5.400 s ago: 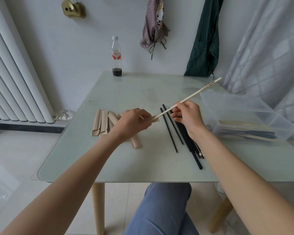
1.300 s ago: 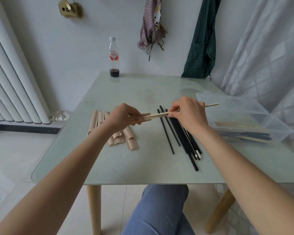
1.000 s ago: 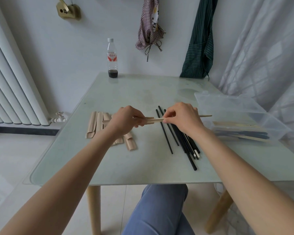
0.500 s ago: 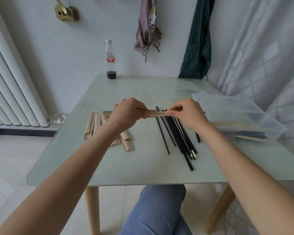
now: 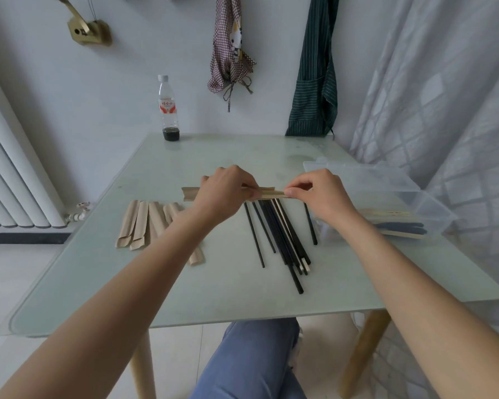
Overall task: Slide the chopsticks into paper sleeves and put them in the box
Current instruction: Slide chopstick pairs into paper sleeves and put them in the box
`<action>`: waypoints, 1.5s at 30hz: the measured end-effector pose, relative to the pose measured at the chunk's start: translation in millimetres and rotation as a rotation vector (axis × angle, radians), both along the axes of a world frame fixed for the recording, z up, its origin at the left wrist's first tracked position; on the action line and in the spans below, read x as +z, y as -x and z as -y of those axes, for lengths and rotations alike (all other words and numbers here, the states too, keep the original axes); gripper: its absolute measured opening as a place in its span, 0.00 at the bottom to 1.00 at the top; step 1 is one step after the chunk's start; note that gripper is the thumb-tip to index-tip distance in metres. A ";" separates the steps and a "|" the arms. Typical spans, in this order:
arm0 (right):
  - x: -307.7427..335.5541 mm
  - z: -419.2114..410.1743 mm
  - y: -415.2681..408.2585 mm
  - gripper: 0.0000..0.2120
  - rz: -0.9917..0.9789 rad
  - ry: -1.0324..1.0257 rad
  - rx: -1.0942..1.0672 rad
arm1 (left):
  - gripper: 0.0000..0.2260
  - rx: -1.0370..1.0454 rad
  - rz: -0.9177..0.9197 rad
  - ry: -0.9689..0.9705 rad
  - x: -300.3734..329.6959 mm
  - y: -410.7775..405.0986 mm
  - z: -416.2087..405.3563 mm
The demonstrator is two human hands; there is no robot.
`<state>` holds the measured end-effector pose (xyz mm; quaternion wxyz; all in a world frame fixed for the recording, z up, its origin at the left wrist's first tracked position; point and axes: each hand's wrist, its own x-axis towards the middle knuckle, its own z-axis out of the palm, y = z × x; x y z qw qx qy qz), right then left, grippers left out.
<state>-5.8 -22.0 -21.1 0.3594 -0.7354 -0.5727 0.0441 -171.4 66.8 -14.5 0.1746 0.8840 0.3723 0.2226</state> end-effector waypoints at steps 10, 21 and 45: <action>-2.5 18.6 -38.0 0.05 0.018 -0.035 -0.037 | 0.06 -0.020 -0.023 0.002 3.4 -38.4 10.5; 1.7 36.2 -108.4 0.06 0.062 0.000 -0.163 | 0.06 -0.126 -0.068 0.062 12.0 -136.3 28.4; -24.1 41.2 -138.7 0.14 0.044 0.075 -0.207 | 0.12 -0.146 0.038 0.097 -18.0 -189.7 20.2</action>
